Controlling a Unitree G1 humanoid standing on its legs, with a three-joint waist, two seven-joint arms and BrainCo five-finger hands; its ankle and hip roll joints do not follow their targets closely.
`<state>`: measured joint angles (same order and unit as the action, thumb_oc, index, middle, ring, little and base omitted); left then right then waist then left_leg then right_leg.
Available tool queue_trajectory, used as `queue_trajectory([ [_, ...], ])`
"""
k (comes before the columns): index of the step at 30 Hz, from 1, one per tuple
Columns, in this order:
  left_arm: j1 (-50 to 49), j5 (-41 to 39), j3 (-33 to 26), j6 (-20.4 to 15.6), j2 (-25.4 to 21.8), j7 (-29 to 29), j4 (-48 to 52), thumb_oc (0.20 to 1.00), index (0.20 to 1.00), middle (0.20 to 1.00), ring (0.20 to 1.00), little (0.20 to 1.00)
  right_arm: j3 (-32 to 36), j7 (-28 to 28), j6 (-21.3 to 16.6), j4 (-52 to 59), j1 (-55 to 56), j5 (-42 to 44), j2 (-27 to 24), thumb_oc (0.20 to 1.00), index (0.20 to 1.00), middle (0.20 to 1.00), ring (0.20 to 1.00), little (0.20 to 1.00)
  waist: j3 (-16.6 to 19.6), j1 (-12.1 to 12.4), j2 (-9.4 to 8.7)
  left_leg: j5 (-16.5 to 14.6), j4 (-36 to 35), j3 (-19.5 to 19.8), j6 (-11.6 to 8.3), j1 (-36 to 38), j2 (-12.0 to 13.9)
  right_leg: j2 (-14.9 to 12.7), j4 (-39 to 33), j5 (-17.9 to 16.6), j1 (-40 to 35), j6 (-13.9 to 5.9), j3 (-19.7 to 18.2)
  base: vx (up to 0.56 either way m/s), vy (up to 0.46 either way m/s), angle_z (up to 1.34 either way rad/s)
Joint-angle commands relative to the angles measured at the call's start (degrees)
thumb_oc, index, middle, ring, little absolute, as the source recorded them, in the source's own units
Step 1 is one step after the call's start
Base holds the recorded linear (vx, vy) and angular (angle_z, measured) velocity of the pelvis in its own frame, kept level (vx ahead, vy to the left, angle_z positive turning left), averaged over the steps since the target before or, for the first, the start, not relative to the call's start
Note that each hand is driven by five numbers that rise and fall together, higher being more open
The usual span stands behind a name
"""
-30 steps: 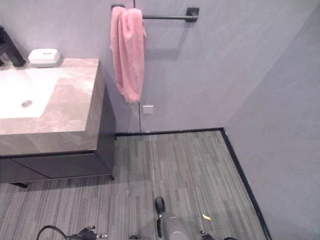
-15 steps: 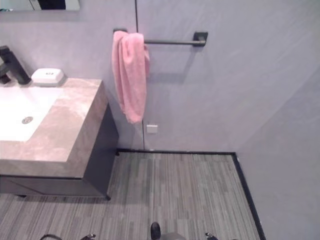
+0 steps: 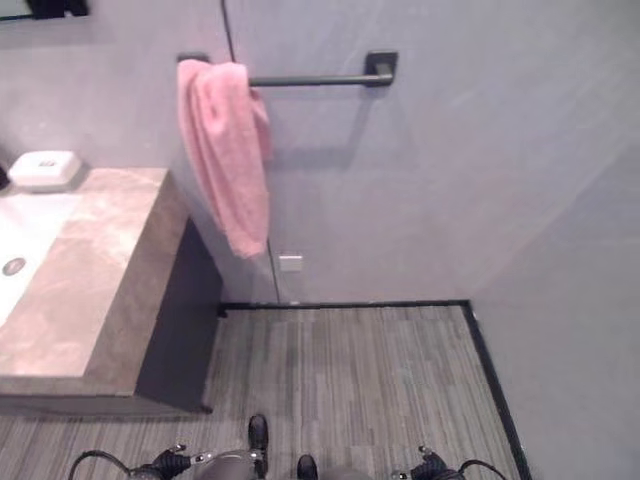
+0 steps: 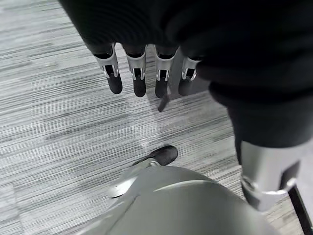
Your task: Put brush and paste in cup on sink, flatten towel.
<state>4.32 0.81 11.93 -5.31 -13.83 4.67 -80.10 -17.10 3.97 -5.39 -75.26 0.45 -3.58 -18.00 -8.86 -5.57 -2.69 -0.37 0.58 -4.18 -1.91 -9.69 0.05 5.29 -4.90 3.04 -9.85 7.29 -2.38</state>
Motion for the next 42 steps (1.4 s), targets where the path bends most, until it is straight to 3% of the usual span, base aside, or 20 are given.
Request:
queue_trajectory([
  [1, -2.96, 0.10, 1.00, -0.05, -0.52, 0.11, -0.49, 1.000, 1.000, 1.000, 1.000, 1.000, -2.04, 0.17, -0.59, 1.27, 1.25, -1.31, -0.25, 1.000, 1.000, 1.000, 1.000, 1.000, 2.82, 0.92, -0.15, 6.95, -4.50, -1.11, -0.07, 0.60, -0.47, 1.25, 10.02, 4.42, 3.32, -7.31, -2.01, 0.27, 0.149, -0.04],
  [5, -3.71, 0.13, 0.94, -0.16, -0.36, -0.20, -0.38, 1.000, 1.000, 1.000, 1.000, 1.000, -1.91, -0.06, -0.27, 0.05, 1.22, -1.86, 0.51, 1.000, 1.000, 1.000, 1.000, 1.000, 3.86, 1.32, 0.06, 5.54, -1.74, -0.76, 1.18, 1.32, -1.37, -0.02, 11.92, 5.91, 2.01, -8.19, -2.91, 0.31, 0.219, -0.41],
  [8, -3.05, 1.41, 2.67, -0.36, -0.49, -0.49, 0.94, 1.000, 1.000, 1.000, 1.000, 1.000, -1.03, -0.71, -0.19, 0.16, 0.45, -1.73, 1.03, 1.000, 1.000, 1.000, 1.000, 1.000, 4.98, 1.07, 0.19, 0.94, 3.33, -2.55, 3.07, 0.97, -3.48, -2.78, 17.08, 4.71, 2.46, -11.01, -3.63, 0.40, 0.381, 0.02],
  [10, -2.31, 1.90, 3.49, -0.35, -0.96, -0.52, 1.93, 1.000, 1.000, 1.000, 1.000, 1.000, -1.18, -0.65, -0.16, 0.32, 0.00, -2.03, 1.01, 1.000, 1.000, 1.000, 1.000, 1.000, 5.12, 1.45, 0.20, -0.69, 4.32, -2.98, 3.81, 1.33, -4.15, -3.62, 22.57, 2.14, 4.90, -13.10, -3.13, 0.25, 0.272, -0.19],
  [12, -1.58, 2.19, 4.35, -0.36, -1.45, -0.58, 3.19, 1.000, 1.000, 1.000, 1.000, 1.000, -1.63, -0.60, -0.28, 1.37, -0.80, -2.00, 1.08, 1.000, 1.000, 1.000, 1.000, 1.000, 4.56, 1.49, 0.11, -2.37, 4.24, -2.98, 4.78, 2.56, -5.06, -4.37, 30.15, -3.10, 8.34, -15.46, -2.06, 0.18, 0.263, -0.02],
  [15, -0.61, 2.70, 5.47, -0.33, -1.68, -0.50, 3.86, 1.000, 1.000, 1.000, 1.000, 1.000, -2.03, -0.41, -0.55, 3.13, -2.21, -1.84, 0.95, 1.000, 1.000, 1.000, 1.000, 1.000, 2.15, 0.84, 0.46, -3.69, 3.87, -3.62, 5.70, 5.00, -5.39, -4.87, 40.12, -6.76, 14.72, -17.06, 1.41, 0.10, 0.263, 0.04],
  [17, -0.50, 3.08, 6.03, -0.03, -1.51, -0.67, 3.69, 1.000, 1.000, 1.000, 1.000, 1.000, -2.05, -0.08, -0.67, 3.98, -2.73, -2.01, 0.83, 1.000, 1.000, 1.000, 1.000, 1.000, 1.42, 0.59, 0.92, -4.29, 3.26, -4.14, 6.11, 6.96, -5.31, -5.50, 40.64, -4.89, 16.84, -16.54, 3.71, 0.17, 0.279, -0.12],
  [18, -0.31, 3.68, 6.62, 0.06, -1.48, -0.96, 3.28, 1.000, 1.000, 1.000, 1.000, 1.000, -2.46, -0.04, -0.68, 4.29, -2.77, -2.59, 0.56, 1.000, 1.000, 1.000, 1.000, 1.000, 1.33, 0.89, 1.55, -4.60, 2.63, -4.52, 5.98, 8.61, -4.92, -6.25, 35.43, -0.79, 18.10, -14.61, 5.57, 0.16, 0.194, -0.23],
  [19, -0.31, 3.68, 6.62, 0.06, -1.47, -0.96, 3.28, 1.000, 1.000, 1.000, 1.000, 1.000, -2.46, -0.04, -0.68, 4.30, -2.76, -2.59, 0.55, 1.000, 1.000, 1.000, 1.000, 1.000, 1.17, 0.80, 1.61, -4.63, 2.61, -4.40, 5.96, 8.81, -4.88, -6.21, 35.22, -0.83, 17.78, -14.59, 5.70, 0.16, 0.170, -0.28],
  [21, 0.12, 3.88, 6.95, -0.09, -1.37, -1.19, 3.09, 1.000, 1.000, 1.000, 1.000, 1.000, -2.73, -0.05, -0.73, 4.43, -2.56, -3.03, 0.32, 1.000, 1.000, 1.000, 1.000, 1.000, 0.72, 0.70, 2.17, -5.04, 3.30, -3.79, 5.66, 9.73, -4.36, -6.67, 28.16, 0.47, 18.74, -13.66, 5.54, 0.11, 0.089, -0.22],
  [24, 0.43, 4.31, 7.35, -0.14, -1.26, -1.28, 3.03, 1.000, 1.000, 1.000, 1.000, 1.000, -2.67, -0.32, -0.45, 3.87, -2.31, -3.22, 0.20, 1.000, 1.000, 1.000, 1.000, 1.000, 0.25, 0.55, 2.12, -5.43, 3.81, -3.05, 5.62, 10.25, -4.33, -6.96, 25.69, -0.70, 18.50, -13.83, 4.89, 0.09, 0.023, 0.09],
  [29, 0.53, 4.75, 7.71, -0.33, -1.12, -1.32, 2.98, 1.000, 1.000, 1.000, 1.000, 1.000, -2.49, -0.53, -0.01, 2.29, -1.37, -3.81, -0.30, 1.000, 1.000, 1.000, 1.000, 1.000, 0.72, 0.66, 1.67, -6.70, 4.18, -1.93, 5.69, 10.50, -4.31, -6.89, 22.08, -1.36, 16.35, -13.87, 0.42, 0.12, -0.063, 0.20],
  [32, 0.39, 3.89, 6.73, -0.40, -1.35, -0.95, 2.76, 1.000, 1.000, 1.000, 1.000, 1.000, -2.37, -0.38, 0.28, 1.79, -2.05, -4.34, -0.50, 1.000, 1.000, 1.000, 1.000, 1.000, 1.43, 2.41, 2.12, -7.63, 5.35, -1.91, 5.36, 9.13, -2.63, -10.77, 14.38, -3.03, 14.89, -13.59, 2.12, 0.13, -0.206, -0.08],
  [33, 0.31, 3.14, 5.91, -0.38, -1.63, -0.73, 2.17, 1.000, 1.000, 1.000, 1.000, 1.000, -2.08, -0.54, 0.25, 2.09, -1.93, -4.35, -0.52, 1.000, 1.000, 1.000, 1.000, 1.000, 1.48, 2.71, 1.67, -8.46, 6.19, -1.12, 4.96, 9.27, -2.14, -11.81, 12.12, -4.72, 15.54, -13.57, -0.80, 0.14, -0.264, -0.08],
  [35, 0.39, 2.82, 5.51, -0.40, -1.75, -0.56, 1.91, 1.000, 1.000, 1.000, 1.000, 1.000, -2.04, -0.47, 0.21, 2.21, -1.98, -4.36, -0.59, 1.000, 1.000, 1.000, 1.000, 1.000, 1.42, 2.95, 1.26, -8.88, 6.55, -1.18, 4.63, 9.52, -1.79, -11.82, 11.55, -5.19, 15.77, -13.96, -1.48, 0.15, -0.357, 0.08],
  [36, 0.04, 2.53, 4.57, -0.29, -2.41, -0.60, 1.18, 1.000, 1.000, 1.000, 1.000, 1.000, -2.49, -0.73, 0.02, 3.19, -1.99, -4.67, -0.46, 1.000, 1.000, 1.000, 1.000, 1.000, 1.60, 3.61, -0.08, -9.35, 7.10, -1.07, 3.55, 10.06, -0.40, -10.88, 11.03, -3.62, 15.68, -14.27, -0.34, 0.17, -0.432, 0.10],
  [37, 0.03, 2.54, 4.57, -0.29, -2.42, -0.60, 1.18, 1.000, 1.000, 1.000, 1.000, 1.000, -2.50, -0.73, 0.02, 3.20, -1.98, -4.67, -0.45, 1.000, 1.000, 1.000, 1.000, 1.000, 1.56, 3.59, -0.09, -9.35, 7.09, -1.05, 3.54, 10.11, -0.39, -10.88, 11.07, -3.58, 15.64, -14.26, -0.31, 0.22, -0.675, -0.12],
  [39, 0.23, 2.20, 4.28, -0.23, -3.54, -0.13, 1.02, 1.000, 1.000, 1.000, 1.000, 1.000, -3.78, -0.39, -0.48, 3.93, -2.42, -4.42, -0.49, 1.000, 1.000, 1.000, 1.000, 1.000, 1.78, 3.00, -1.43, -7.08, 6.68, 0.26, 1.34, 10.01, 2.72, -7.14, 14.24, 0.65, 15.74, -12.48, -0.64, 0.14, -0.600, -0.13],
  [42, 0.89, 1.67, 4.18, -0.18, -4.11, 0.17, 1.17, 1.000, 1.000, 1.000, 1.000, 1.000, -3.95, -0.25, -0.85, 4.36, -2.09, -3.66, -0.84, 1.000, 1.000, 1.000, 1.000, 1.000, 1.72, 2.63, -2.16, -5.32, 6.17, 1.48, 0.13, 9.57, 4.57, -5.67, 15.85, 2.24, 16.22, -10.98, 0.45, 0.09, -0.593, 0.13],
])
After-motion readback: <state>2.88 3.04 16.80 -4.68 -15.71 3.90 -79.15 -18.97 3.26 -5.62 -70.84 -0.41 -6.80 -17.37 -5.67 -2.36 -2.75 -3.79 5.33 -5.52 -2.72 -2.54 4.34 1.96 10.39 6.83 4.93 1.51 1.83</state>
